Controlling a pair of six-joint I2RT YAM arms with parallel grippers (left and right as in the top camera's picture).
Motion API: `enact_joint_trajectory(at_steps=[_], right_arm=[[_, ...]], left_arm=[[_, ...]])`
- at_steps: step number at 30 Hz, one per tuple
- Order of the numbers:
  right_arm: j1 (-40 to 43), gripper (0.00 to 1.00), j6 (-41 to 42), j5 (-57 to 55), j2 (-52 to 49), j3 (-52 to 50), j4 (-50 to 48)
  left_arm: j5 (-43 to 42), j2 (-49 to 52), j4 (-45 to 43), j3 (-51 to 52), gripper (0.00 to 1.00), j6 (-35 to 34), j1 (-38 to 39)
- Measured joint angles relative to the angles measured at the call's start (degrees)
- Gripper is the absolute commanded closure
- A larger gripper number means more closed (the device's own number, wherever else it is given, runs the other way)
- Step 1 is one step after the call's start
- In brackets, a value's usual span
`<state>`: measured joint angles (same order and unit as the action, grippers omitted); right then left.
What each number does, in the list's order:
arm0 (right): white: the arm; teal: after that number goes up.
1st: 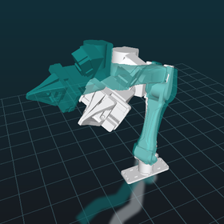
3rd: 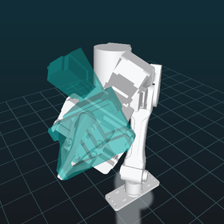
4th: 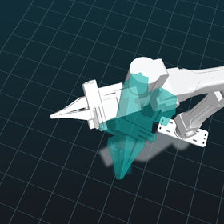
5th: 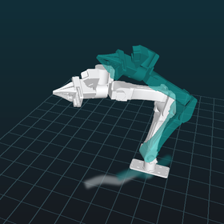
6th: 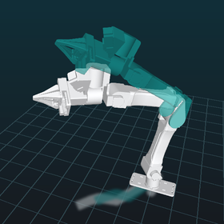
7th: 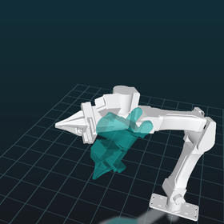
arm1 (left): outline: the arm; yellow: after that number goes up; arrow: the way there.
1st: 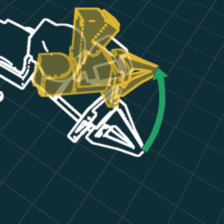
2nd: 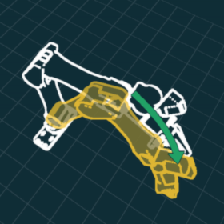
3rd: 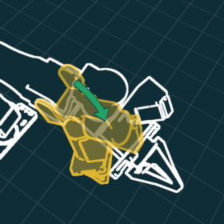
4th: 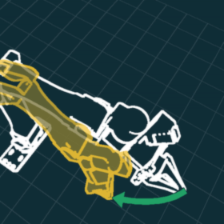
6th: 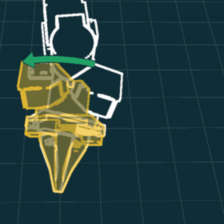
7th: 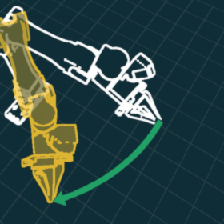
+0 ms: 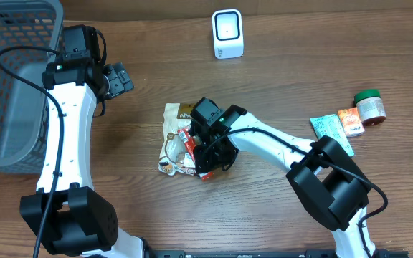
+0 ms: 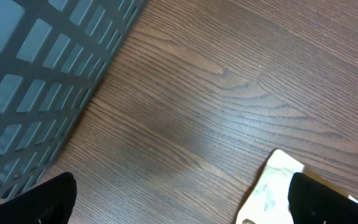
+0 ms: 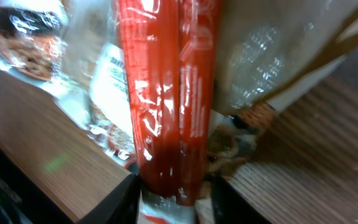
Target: Scan the item barcode
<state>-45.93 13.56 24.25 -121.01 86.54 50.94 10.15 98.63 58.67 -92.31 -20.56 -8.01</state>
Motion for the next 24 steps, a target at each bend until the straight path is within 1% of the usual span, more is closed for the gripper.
enact_joint_trajectory(at_steps=[4,5,10,13,21,24], right_arm=[[-0.2,0.94,0.5,0.0,0.0,-0.9,-0.5],[-0.2,0.96,0.4,0.1,0.0,-0.9,-0.9],[-0.2,0.96,1.0,0.4,0.0,-0.9,-0.7],[-0.1,0.96,-0.8,0.4,0.1,-0.8,-0.3],[0.1,0.96,-12.6,0.4,5.9,-0.8,-0.3],[0.2,0.96,-15.6,0.4,7.5,-0.6,-0.4]], left_arm=[[0.0,0.0,0.0,0.0,0.00,0.0,0.0],[0.0,0.0,0.0,0.0,0.00,0.0,0.0],[0.0,0.0,0.0,0.0,0.00,0.0,0.0],[0.0,0.0,0.0,0.0,0.00,0.0,0.0],[0.0,0.0,0.0,0.0,0.00,0.0,0.0],[0.0,0.0,0.0,0.0,0.00,0.0,0.0]])
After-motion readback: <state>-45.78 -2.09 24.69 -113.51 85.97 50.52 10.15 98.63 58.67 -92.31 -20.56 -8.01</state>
